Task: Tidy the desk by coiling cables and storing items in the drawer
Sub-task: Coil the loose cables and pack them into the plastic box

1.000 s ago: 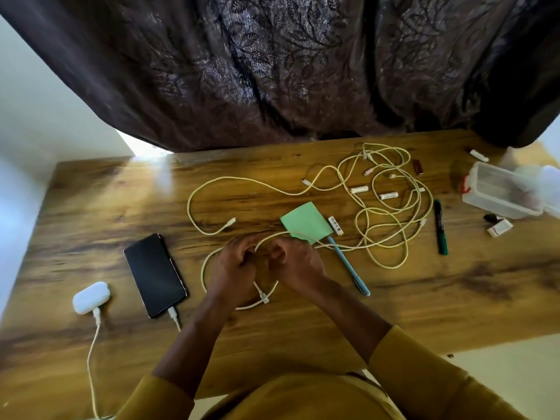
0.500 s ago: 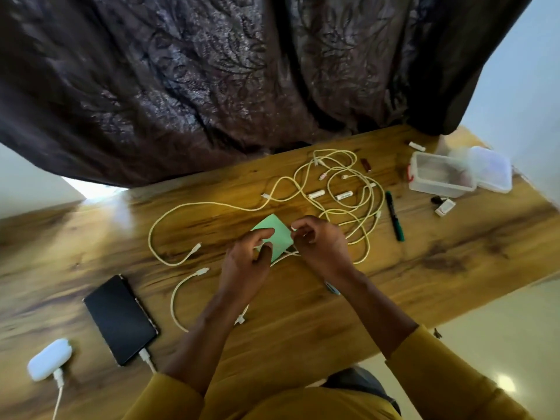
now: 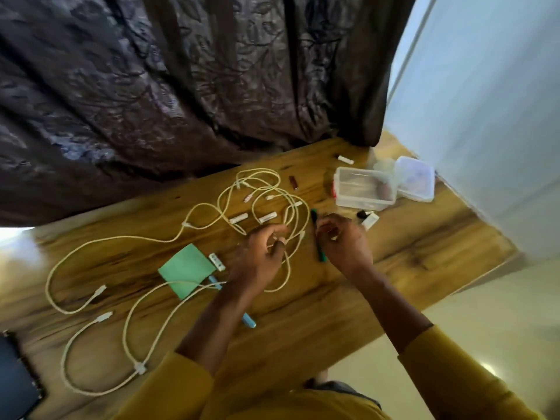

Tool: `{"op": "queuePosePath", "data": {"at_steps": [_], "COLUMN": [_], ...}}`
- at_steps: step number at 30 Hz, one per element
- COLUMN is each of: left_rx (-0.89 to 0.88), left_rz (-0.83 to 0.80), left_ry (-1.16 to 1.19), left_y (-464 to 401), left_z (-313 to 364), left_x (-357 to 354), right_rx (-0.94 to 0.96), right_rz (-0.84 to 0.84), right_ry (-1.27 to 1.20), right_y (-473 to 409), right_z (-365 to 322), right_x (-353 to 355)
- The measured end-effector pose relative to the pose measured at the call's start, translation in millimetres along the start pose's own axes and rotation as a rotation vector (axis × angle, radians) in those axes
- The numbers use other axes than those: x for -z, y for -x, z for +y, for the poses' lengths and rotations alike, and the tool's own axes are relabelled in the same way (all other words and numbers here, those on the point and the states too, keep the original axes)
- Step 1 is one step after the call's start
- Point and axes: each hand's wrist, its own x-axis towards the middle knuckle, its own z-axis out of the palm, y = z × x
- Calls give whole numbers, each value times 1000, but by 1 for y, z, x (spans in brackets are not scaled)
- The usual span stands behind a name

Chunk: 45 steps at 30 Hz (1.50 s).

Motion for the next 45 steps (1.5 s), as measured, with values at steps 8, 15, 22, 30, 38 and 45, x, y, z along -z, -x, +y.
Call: {"op": "queuePosePath", "data": {"at_steps": [8, 15, 22, 30, 38, 45], "left_rx": [-11, -26, -74, -24, -8, 17], "left_rz": [-53, -104, -141, -148, -35, -3], "left_ry": [-136, -190, -270, -256, -315, -322], "left_y": [-56, -94, -127, -147, -171, -188], "left_z": [53, 83, 84, 83, 75, 60], "left_x": [-82, -130, -154, -152, -127, -122], "right_rx": [-76, 25, 88, 98, 176, 301], "right_rz": [107, 123, 62, -5, -90, -215], "right_ry": [83, 157, 281, 283, 239, 267], "right_y": [-52, -90, -119, -134, -136, -131], "right_z": [74, 112, 126, 128, 106, 87], "right_x": [66, 90, 96, 86, 67, 51]}}
